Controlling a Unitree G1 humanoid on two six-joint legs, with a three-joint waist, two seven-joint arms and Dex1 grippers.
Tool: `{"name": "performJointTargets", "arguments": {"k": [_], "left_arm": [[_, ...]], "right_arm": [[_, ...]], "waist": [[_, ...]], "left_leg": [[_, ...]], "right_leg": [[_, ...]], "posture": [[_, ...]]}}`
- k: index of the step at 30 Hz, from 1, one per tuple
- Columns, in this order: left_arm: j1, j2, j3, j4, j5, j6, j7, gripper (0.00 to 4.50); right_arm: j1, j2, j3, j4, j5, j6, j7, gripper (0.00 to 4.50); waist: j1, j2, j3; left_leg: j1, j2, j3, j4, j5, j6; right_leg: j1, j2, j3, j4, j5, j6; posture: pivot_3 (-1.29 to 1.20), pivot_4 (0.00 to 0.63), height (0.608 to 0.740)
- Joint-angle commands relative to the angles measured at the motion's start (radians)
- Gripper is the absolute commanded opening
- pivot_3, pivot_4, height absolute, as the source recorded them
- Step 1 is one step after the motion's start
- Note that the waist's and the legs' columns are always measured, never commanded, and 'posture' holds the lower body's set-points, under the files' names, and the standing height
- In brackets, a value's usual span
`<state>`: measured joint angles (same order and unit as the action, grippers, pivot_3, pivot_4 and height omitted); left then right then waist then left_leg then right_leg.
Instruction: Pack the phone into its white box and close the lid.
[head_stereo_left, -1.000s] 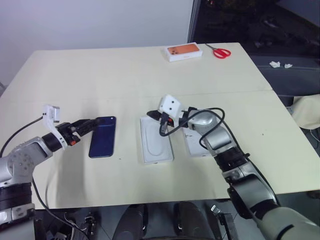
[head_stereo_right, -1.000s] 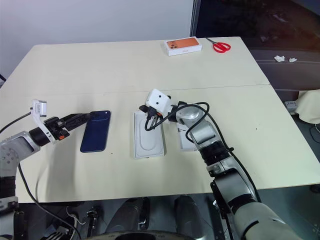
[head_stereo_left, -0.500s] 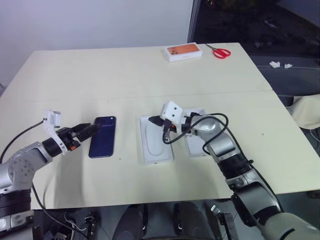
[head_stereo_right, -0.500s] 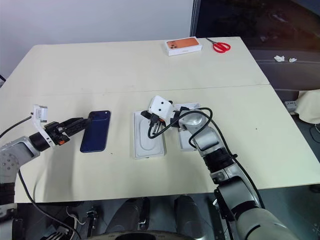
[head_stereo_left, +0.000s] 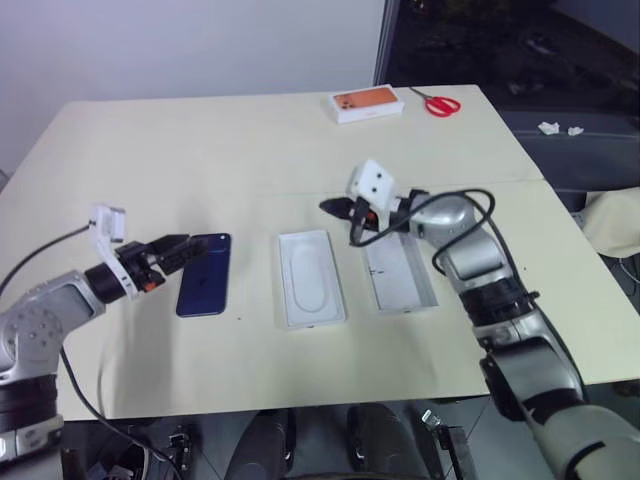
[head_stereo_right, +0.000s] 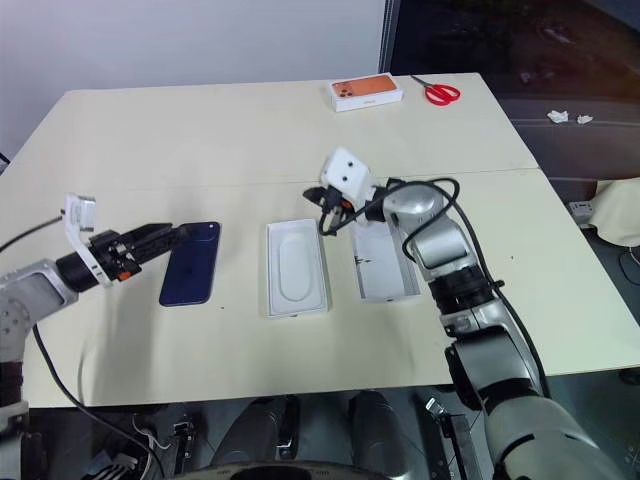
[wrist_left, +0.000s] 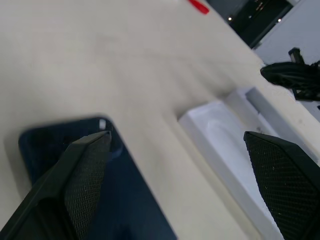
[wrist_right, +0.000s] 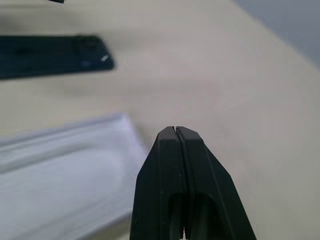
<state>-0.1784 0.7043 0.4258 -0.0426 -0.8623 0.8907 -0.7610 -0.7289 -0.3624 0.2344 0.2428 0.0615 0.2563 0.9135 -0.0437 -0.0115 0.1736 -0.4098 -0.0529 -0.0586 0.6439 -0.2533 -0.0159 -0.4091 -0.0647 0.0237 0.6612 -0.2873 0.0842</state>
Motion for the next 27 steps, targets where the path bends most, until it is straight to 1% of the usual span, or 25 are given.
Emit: {"name": "performJointTargets", "arguments": {"k": [1,7,12,16,19,23,27], "left_arm": [[0.014,0.003,0.045,-0.016,-0.002,-0.031,0.004,4.46],[-0.025,0.007,0.055,0.033,0.005,-0.052,0.014,4.46],[-0.004,0.016,0.066,0.073,0.010,-0.040,0.009,4.46],[-0.006,0.058,0.092,0.140,0.013,0.005,0.023,4.46],[0.022,0.089,0.091,0.177,0.014,0.029,-0.001,4.46],[0.024,0.096,0.081,0.202,0.020,0.043,-0.019,4.46],[0.011,0.087,0.036,0.211,0.032,0.066,-0.030,4.46]], "right_arm": [[0.012,0.008,0.003,-0.073,0.012,-0.007,-0.002,0.00],[-0.022,0.029,0.018,-0.039,-0.002,-0.012,-0.014,0.00],[-0.034,0.083,0.065,-0.013,-0.051,-0.039,-0.057,0.00],[-0.051,0.140,0.091,-0.002,-0.072,-0.037,-0.088,0.00],[-0.046,0.171,0.140,-0.001,-0.106,-0.050,-0.092,0.00],[-0.060,0.219,0.183,0.025,-0.131,-0.040,-0.096,0.00],[-0.058,0.264,0.231,0.056,-0.157,-0.010,-0.098,0.00]], "waist": [[0.002,0.000,0.000],[0.006,0.000,0.000],[0.001,0.000,0.000],[0.000,0.000,0.000],[0.000,0.000,0.000],[0.003,0.000,0.000],[0.003,-0.001,0.000]], "left_leg": [[0.000,0.000,0.000,0.000,0.000,0.000],[0.000,0.000,0.000,0.002,0.000,0.000],[0.000,0.000,0.000,0.001,0.000,0.000],[0.000,0.000,0.000,0.001,0.000,0.000],[0.000,0.000,0.000,0.001,0.000,0.000],[0.000,0.000,-0.001,0.001,0.000,0.000],[0.000,0.000,-0.001,0.001,0.000,0.000]], "right_leg": [[0.000,0.000,0.000,0.000,0.000,0.000],[0.001,0.000,-0.001,0.000,0.000,0.000],[0.000,0.000,-0.001,0.000,0.000,0.000],[0.000,0.000,-0.001,0.001,0.000,0.000],[0.000,0.000,0.000,0.001,0.000,0.000],[0.000,0.000,-0.001,0.001,0.000,0.000],[-0.001,0.000,-0.001,0.001,0.000,0.000]], "posture": [[0.00,0.150,0.740],[0.00,0.150,0.740],[0.00,0.150,0.740],[0.00,0.150,0.740],[0.00,0.150,0.740],[0.00,0.150,0.740],[0.00,0.150,0.740]]}}
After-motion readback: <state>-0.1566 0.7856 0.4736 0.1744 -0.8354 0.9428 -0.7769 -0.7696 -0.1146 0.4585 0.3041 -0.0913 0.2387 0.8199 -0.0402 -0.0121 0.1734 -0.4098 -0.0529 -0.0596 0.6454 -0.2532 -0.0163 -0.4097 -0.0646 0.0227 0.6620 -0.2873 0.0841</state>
